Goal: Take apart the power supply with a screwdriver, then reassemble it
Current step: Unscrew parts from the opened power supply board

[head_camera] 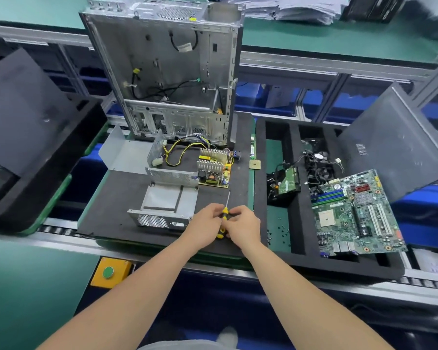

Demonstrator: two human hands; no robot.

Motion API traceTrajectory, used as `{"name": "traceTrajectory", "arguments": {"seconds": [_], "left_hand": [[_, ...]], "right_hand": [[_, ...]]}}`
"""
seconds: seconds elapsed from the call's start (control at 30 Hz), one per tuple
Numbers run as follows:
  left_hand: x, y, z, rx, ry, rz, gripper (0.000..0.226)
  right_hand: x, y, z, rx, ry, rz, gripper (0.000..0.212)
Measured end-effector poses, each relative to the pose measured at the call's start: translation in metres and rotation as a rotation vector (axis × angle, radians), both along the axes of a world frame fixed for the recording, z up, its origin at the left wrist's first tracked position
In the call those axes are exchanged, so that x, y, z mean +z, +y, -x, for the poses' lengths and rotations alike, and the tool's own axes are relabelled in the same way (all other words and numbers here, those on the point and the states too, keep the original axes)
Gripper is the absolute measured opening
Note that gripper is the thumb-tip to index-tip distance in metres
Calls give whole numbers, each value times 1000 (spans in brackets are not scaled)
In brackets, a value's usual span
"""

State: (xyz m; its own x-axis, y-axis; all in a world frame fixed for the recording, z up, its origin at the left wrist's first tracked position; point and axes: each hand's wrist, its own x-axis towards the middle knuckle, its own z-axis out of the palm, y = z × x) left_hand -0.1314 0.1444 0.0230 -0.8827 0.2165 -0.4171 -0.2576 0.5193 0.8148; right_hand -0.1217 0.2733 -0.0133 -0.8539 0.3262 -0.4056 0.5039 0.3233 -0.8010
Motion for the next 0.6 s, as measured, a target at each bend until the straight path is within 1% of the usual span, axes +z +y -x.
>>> {"name": "traceTrajectory", "arguments": {"seconds": [0.1, 0.2, 0.3, 0.4, 0.47, 0.53, 0.6], "left_hand": [[12, -5, 13, -59, 97, 33, 46], [31, -20, 36, -41, 263, 33, 39], [50, -43, 65, 19, 388, 33, 34], [56, -68, 97, -7, 481, 113, 30], [53, -85, 119, -66, 502, 173, 25], [46, -102, 137, -146, 477, 244, 24], [37, -114, 148, -211, 442, 271, 22]], "right_hand": [[9, -1, 8, 37, 1, -91, 40], [24, 0, 26, 20, 140, -164, 43], [42, -1, 56, 73, 256, -209, 44], [57, -6, 92, 190, 265, -303, 56], [64, -11, 112, 279, 266, -352, 66], [65, -16, 130, 376, 253, -411, 82], [65, -20, 145, 473, 170, -495, 102]]}}
